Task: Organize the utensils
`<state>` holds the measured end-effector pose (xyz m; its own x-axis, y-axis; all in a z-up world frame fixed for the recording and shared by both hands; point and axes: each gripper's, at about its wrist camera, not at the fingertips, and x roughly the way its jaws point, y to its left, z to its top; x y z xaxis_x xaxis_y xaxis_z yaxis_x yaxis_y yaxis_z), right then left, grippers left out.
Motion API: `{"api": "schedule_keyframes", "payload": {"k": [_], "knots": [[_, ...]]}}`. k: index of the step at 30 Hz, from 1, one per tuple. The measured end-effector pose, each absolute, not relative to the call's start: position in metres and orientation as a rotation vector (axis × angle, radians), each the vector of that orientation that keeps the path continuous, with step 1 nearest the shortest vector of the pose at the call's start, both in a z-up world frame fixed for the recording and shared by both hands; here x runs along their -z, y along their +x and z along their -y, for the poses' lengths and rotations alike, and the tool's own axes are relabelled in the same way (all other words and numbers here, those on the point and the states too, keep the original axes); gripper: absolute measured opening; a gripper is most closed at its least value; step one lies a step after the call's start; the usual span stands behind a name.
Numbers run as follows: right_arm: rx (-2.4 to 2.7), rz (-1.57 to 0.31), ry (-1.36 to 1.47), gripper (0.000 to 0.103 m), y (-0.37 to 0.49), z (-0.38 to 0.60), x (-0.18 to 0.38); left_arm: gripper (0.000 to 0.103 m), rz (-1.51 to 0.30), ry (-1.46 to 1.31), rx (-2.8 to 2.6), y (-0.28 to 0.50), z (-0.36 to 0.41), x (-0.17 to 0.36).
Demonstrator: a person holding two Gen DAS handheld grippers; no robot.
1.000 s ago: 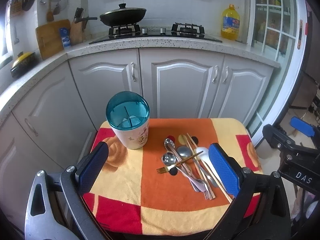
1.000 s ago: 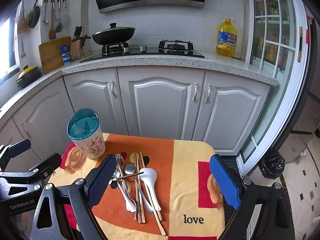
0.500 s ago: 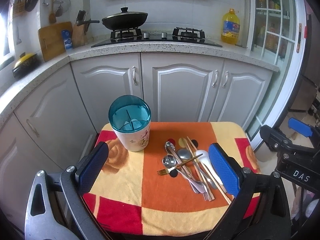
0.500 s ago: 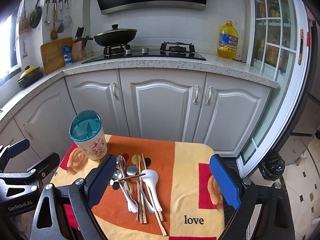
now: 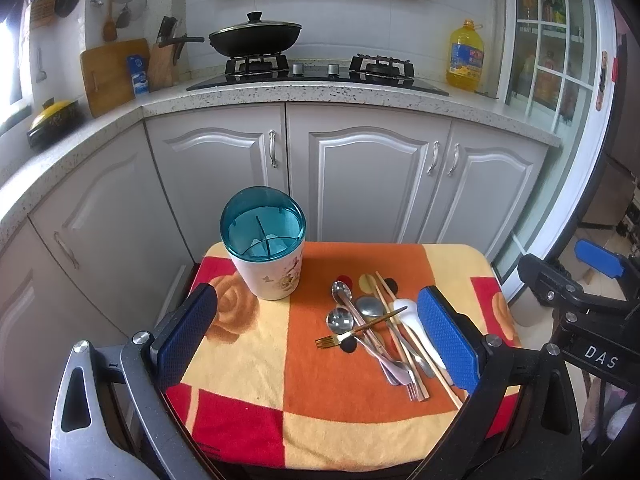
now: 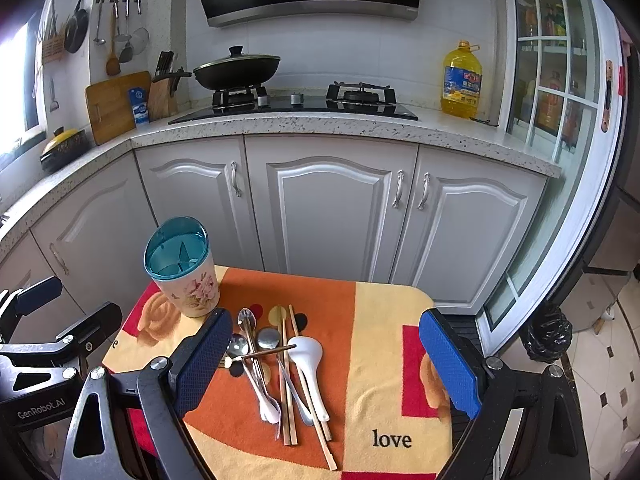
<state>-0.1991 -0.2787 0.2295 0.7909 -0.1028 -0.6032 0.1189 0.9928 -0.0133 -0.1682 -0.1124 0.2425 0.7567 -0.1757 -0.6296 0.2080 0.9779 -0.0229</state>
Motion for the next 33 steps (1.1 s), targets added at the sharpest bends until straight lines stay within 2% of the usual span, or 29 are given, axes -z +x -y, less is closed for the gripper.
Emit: {"api": "schedule_keyframes", "payload": {"k": [33], "knots": [[0.095,-0.691,0.013,0.093,-0.196,0.274,-0.218,0.101,-0.687,0.057,0.186,-0.167,0.109,-0.235]]}}
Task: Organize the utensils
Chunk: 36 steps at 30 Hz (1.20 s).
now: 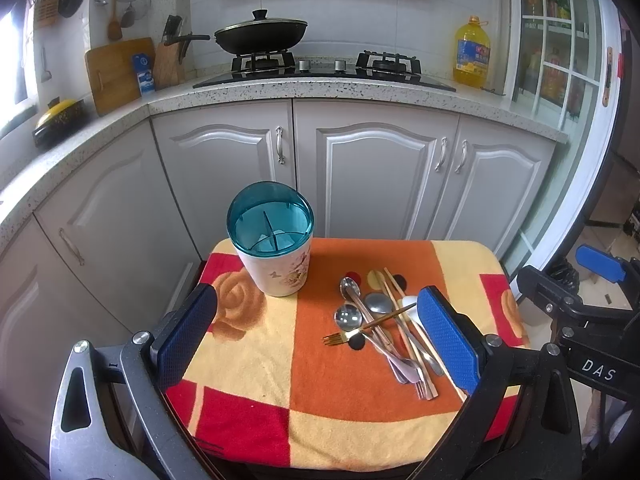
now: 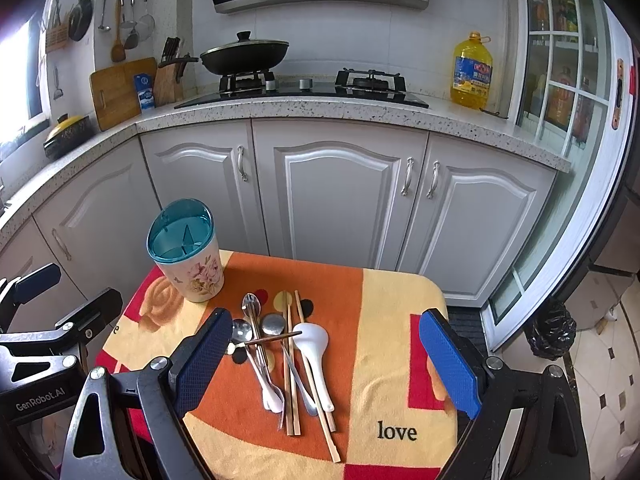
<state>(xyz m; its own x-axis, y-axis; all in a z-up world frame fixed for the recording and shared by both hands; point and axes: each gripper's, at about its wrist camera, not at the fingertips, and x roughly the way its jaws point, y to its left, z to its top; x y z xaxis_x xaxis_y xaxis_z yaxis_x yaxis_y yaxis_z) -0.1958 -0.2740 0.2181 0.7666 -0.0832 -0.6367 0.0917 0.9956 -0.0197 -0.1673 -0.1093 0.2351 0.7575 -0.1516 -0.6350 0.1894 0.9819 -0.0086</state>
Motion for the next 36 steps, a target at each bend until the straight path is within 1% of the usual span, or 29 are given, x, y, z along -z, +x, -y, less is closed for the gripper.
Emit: {"api": "schedule_keyframes", "payload": {"k": [36], "knots": [[0.091,-0.721,0.001,0.093,-0.1941,0.2752,-0.2137,0.101,-0.700,0.075,0.182,-0.1676,0.1144,-0.2283]]}}
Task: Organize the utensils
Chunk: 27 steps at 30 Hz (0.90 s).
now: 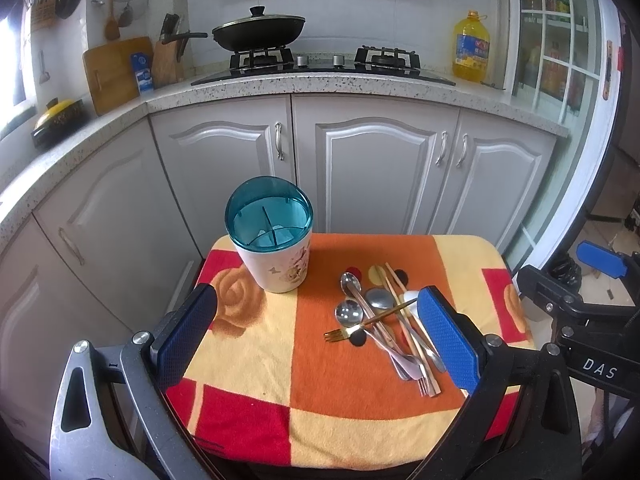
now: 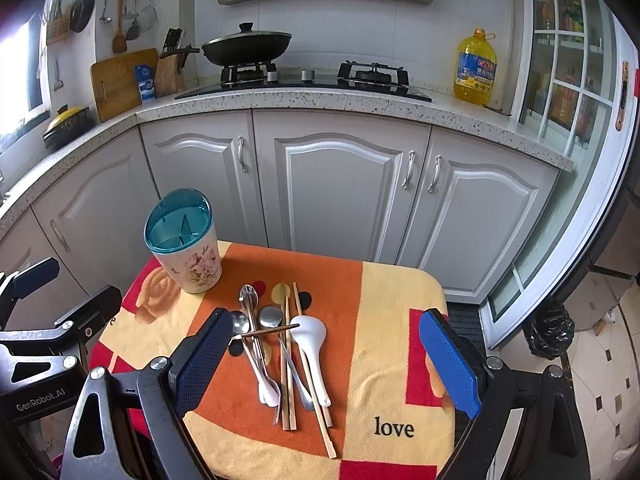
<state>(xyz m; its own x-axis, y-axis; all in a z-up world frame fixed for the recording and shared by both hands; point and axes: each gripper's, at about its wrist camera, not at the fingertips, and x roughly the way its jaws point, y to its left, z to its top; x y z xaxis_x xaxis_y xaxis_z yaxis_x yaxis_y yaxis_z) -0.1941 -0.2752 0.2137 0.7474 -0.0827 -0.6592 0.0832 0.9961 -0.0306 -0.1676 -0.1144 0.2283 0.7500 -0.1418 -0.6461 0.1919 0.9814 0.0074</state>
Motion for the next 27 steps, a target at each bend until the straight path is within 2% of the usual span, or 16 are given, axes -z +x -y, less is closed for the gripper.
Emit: {"api": "schedule_keyframes", "payload": {"k": [27], "knots": [[0.051,-0.813,0.031,0.093,-0.170,0.283,-0.176,0.101,-0.783,0.084,0.189,-0.147,0.118,-0.194]]}}
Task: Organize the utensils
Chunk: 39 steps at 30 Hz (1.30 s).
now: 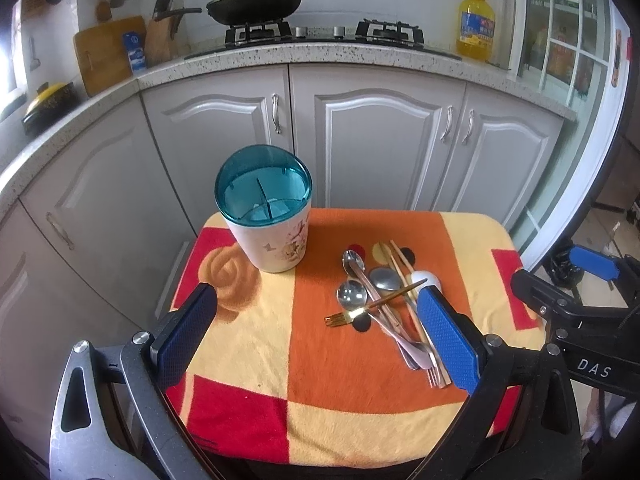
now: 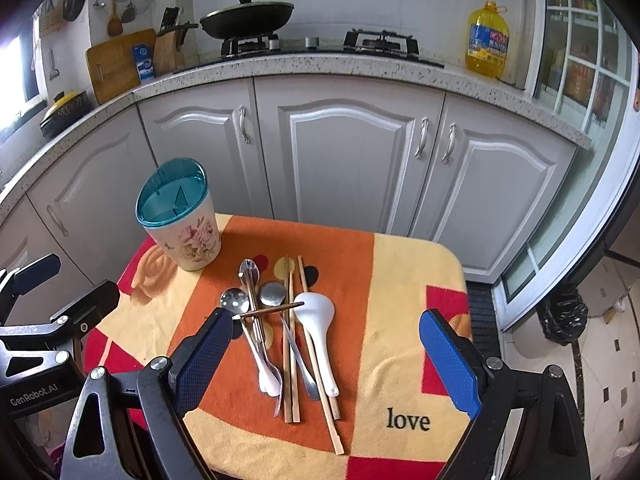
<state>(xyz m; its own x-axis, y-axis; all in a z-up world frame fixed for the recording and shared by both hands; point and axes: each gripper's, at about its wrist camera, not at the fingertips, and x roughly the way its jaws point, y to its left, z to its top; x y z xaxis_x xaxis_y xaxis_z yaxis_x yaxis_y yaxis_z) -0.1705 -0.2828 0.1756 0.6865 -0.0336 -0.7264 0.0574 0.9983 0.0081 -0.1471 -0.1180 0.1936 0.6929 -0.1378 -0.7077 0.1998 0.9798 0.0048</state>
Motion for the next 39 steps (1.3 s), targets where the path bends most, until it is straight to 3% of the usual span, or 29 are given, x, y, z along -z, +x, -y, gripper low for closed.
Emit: {"api": "schedule_keyframes", "payload": {"k": [20,25,30,32,34,39], "knots": [[-0.013,-0.919,0.101,0.093,-0.130,0.309,-0.109,0.101,-0.840,0.158,0.317,-0.116,0.121,-0.141],[-0.031,-0.969,0.110,0.085,-0.119,0.314,-0.088,0.101,-0.862,0.216,0.404,-0.107,0.130,-0.126],[-0.043,-0.993,0.113,0.082,-0.113,0.316,-0.078,0.094,-0.881,0.281,0.558,-0.097,0.150,-0.113],[-0.048,-1.000,0.111,0.081,-0.112,0.318,-0.076,0.077,-0.902,0.294,0.609,-0.091,0.159,-0.108],[-0.052,-1.003,0.115,0.079,-0.111,0.321,-0.073,0.070,-0.937,0.299,0.655,-0.082,0.168,-0.102],[-0.061,-1.034,0.128,0.065,-0.106,0.332,-0.064,0.065,-0.966,0.339,0.715,-0.060,0.191,-0.088]]}}
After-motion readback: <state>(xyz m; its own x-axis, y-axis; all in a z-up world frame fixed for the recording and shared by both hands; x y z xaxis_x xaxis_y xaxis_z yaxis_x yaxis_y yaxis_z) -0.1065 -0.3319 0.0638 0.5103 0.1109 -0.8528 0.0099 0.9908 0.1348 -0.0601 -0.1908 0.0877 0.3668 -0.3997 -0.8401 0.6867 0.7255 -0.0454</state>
